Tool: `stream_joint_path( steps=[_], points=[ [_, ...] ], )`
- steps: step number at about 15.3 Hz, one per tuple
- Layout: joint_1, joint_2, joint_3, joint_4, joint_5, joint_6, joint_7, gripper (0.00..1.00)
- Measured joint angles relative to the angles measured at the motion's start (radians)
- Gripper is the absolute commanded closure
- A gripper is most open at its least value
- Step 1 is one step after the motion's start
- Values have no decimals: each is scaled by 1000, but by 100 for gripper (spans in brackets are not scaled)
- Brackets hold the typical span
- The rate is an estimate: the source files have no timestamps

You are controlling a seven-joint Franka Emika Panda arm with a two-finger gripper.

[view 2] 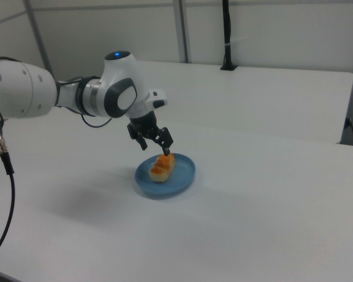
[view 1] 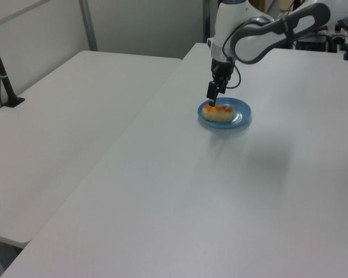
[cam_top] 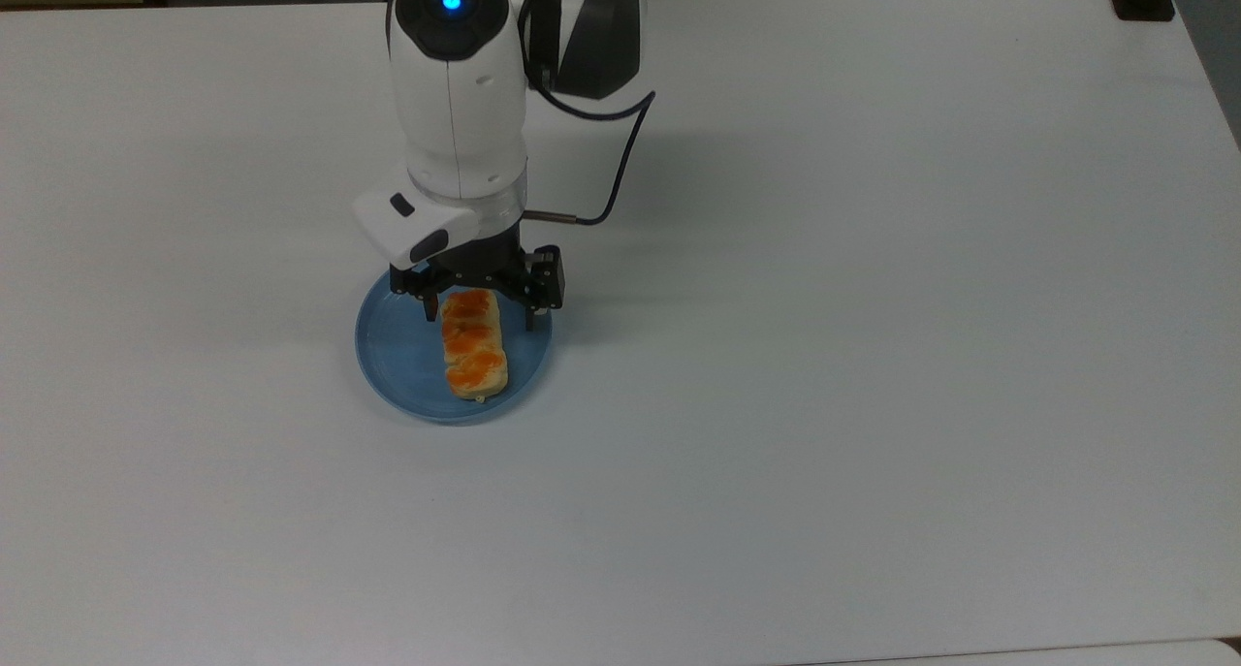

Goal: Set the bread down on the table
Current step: 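Close the gripper on the bread and lift it off the plate, then carry the bread away from the plate and lower it onto the table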

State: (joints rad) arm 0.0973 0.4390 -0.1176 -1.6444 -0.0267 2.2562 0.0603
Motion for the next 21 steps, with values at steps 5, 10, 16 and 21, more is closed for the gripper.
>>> stream_joint_path(
  steps=[5, 10, 16, 21],
  points=[
    [-4, 75, -6, 3, -40, 64, -20, 41],
    [-4, 83, -22, 8, -42, 67, -78, 60],
    [-20, -100, -28, -69, -42, -113, -192, 58],
    [-54, -331, -30, -340, -42, -238, -325, 57]
  ],
)
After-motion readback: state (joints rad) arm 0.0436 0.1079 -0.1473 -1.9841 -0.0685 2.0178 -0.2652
